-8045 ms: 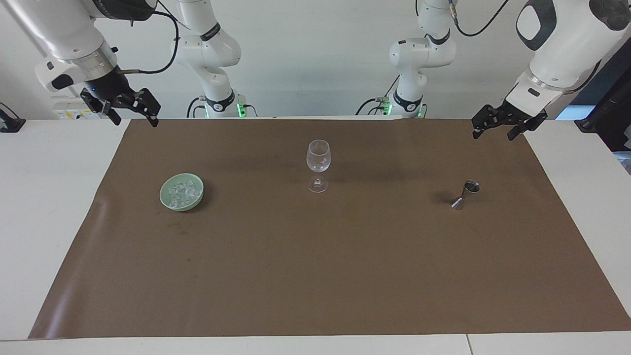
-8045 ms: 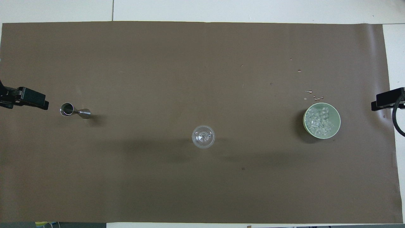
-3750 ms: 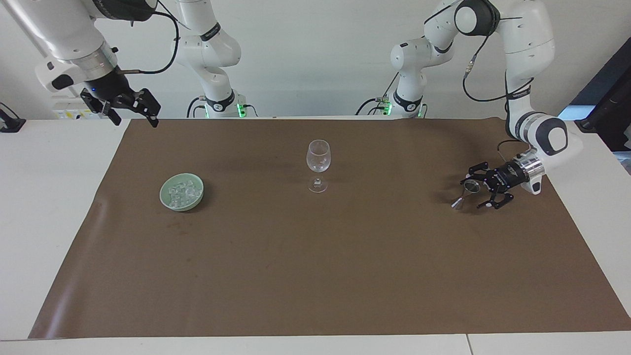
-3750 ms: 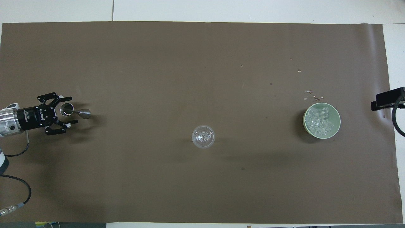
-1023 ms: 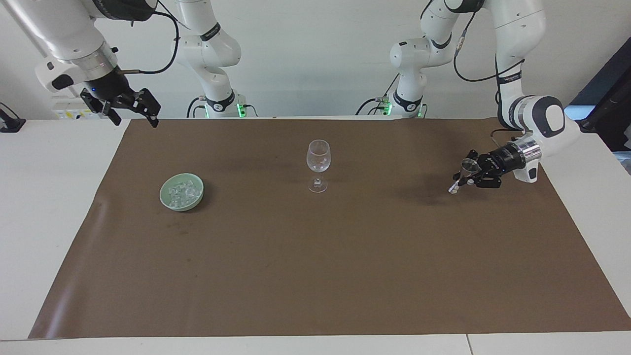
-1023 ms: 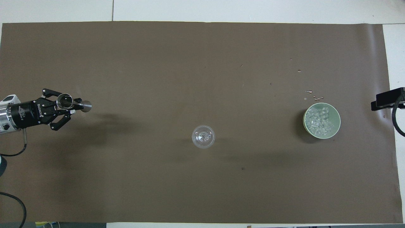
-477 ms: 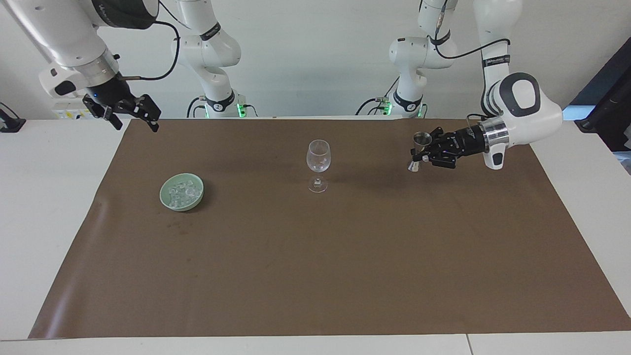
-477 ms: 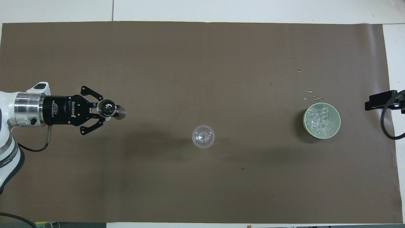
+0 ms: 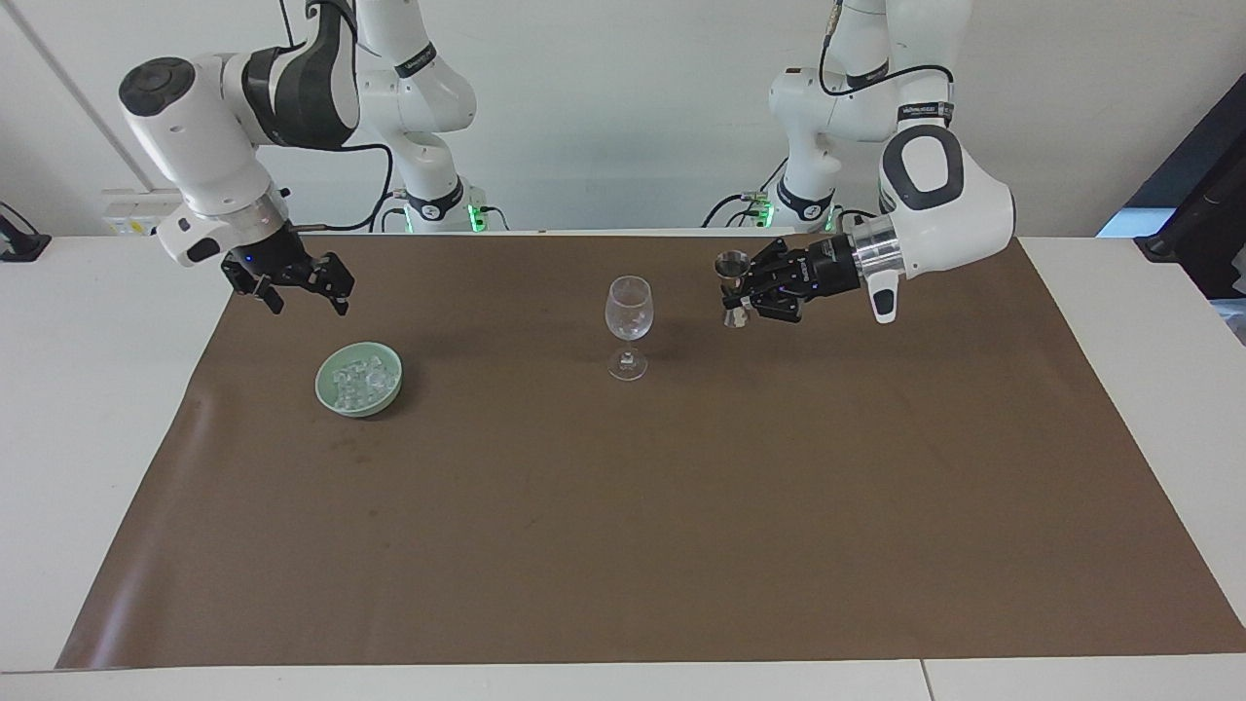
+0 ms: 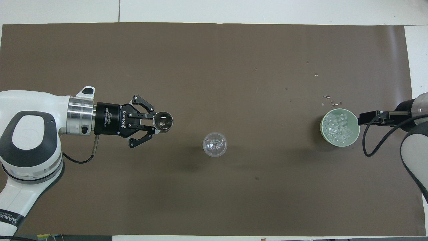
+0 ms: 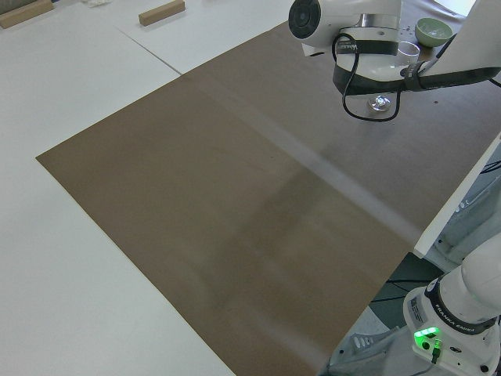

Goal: Pour wine and add ice with both arms
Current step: 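Carry the jigger over the glass while the right gripper reaches the bowl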

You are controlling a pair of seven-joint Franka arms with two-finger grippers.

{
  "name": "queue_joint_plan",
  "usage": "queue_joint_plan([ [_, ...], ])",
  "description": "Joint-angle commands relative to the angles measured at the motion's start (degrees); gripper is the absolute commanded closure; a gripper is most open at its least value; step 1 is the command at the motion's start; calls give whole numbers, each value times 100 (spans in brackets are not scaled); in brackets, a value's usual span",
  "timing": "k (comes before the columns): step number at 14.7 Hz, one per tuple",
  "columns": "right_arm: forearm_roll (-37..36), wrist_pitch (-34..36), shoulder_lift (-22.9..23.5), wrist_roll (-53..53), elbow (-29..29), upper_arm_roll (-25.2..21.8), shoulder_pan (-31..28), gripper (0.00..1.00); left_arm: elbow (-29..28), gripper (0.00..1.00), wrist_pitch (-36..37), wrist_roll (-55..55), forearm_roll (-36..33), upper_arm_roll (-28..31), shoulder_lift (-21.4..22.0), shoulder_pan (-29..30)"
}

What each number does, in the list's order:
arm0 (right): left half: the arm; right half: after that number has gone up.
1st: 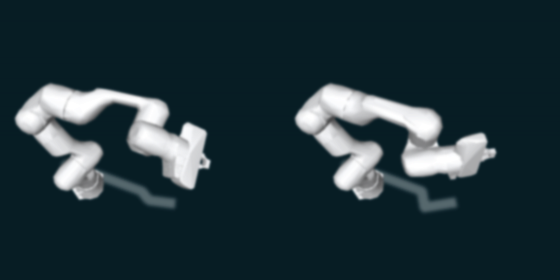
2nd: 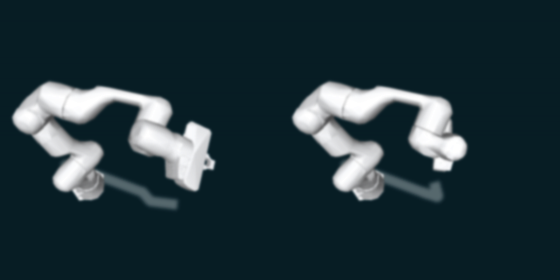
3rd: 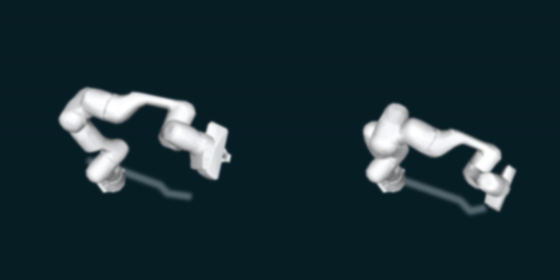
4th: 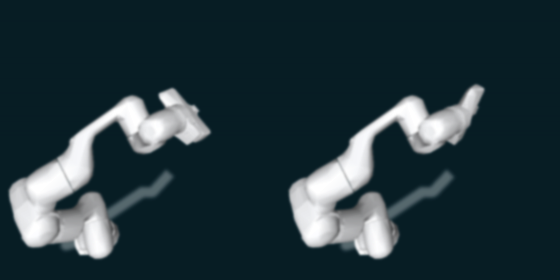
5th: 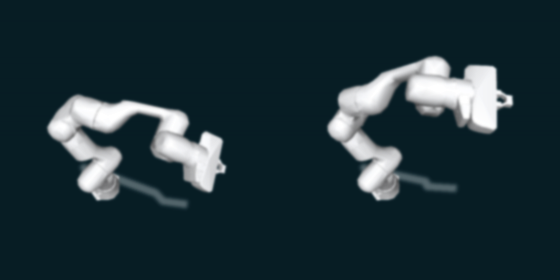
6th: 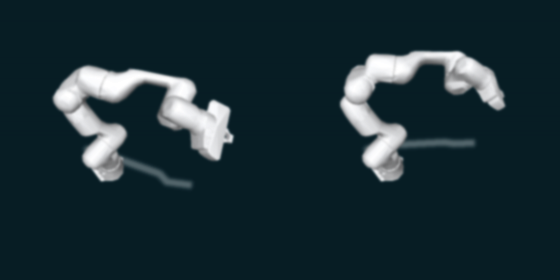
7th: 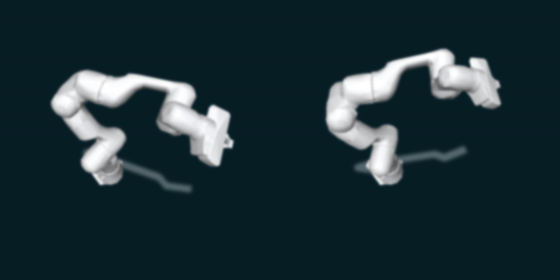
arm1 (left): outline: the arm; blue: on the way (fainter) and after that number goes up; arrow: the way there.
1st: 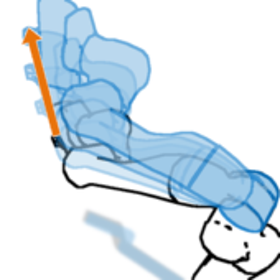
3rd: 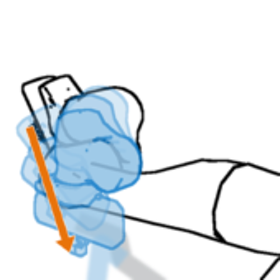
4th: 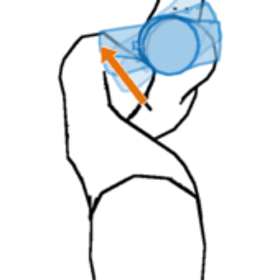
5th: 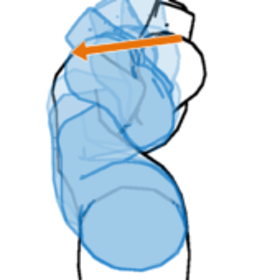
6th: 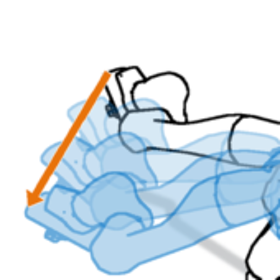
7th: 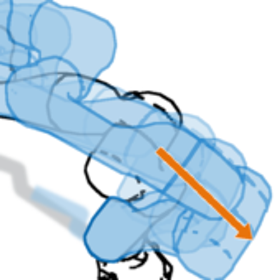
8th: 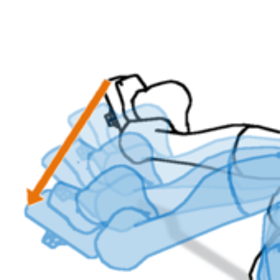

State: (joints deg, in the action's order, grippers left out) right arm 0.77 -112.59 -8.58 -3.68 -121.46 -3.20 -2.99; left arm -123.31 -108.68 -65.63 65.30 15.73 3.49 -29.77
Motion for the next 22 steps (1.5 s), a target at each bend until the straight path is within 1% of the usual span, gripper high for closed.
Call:
queue_joint_plan([
  [1, 81, -648, 198, -379, -518, 30, -166, 12, -70, 100, -433, -607, -438, -147, 179, -231],
  [2, 177, -894, 208, -388, -702, 30, -166, 13, -61, 100, -635, -731, -692, -340, 179, -240],
  [3, 500, -1062, 286, -431, -817, 30, -175, 14, -35, 100, -741, -801, -825, -507, 152, -240],
  [4, 712, -1116, 426, -571, -818, 30, -175, 14, -18, 100, -795, -863, -905, -622, 117, -240],
  [6, 732, -1387, 489, -669, -844, 30, -114, 17, 123, 100, -804, -1047, -1482, -816, 73, -249],
  [7, 723, -1502, 481, -669, -958, 30, -105, 22, 149, 100, -813, -1187, -1720, -886, 73, -257],
  [8, 732, -1694, 463, -678, -1054, 30, -105, 25, 176, 100, -839, -1241, -1853, -939, 73, -258],
  [9, 723, -1766, 515, -747, -1090, 30, -114, 25, 202, 100, -874, -1302, -1950, -1001, 56, -275],
  [10, 723, -1871, 690, -818, -1099, 30, -105, 26, 272, 100, -927, -1468, -2117, -1062, 12, -284],
  [11, 732, -1942, 718, -844, -1099, 30, -105, 27, 351, 100, -1040, -1714, -2405, -1141, -49, -301],
  [12, 732, -1899, 718, -914, -1099, 30, -131, 32, 439, 100, -1146, -1968, -2678, -1194, -111, -336],
  [13, 732, -1898, 709, -1063, -1117, 30, -114, 40, 527, 100, -1225, -2154, -2898, -1230, -146, -415],
  [16, 723, -2030, 814, -1082, -1161, 39, -61, 42, 597, 100, -1287, -2515, -3479, -1230, -182, -644],
  [18, 732, -2135, 823, -1038, -1161, 30, 105, 45, 746, 100, -1287, -2769, -3865, -1230, -278, -775],
  [22, 732, -2180, 780, -1117, -1301, 30, 80, 46, 870, 100, -1270, -3315, -4893, -1230, -305, -1004],
])
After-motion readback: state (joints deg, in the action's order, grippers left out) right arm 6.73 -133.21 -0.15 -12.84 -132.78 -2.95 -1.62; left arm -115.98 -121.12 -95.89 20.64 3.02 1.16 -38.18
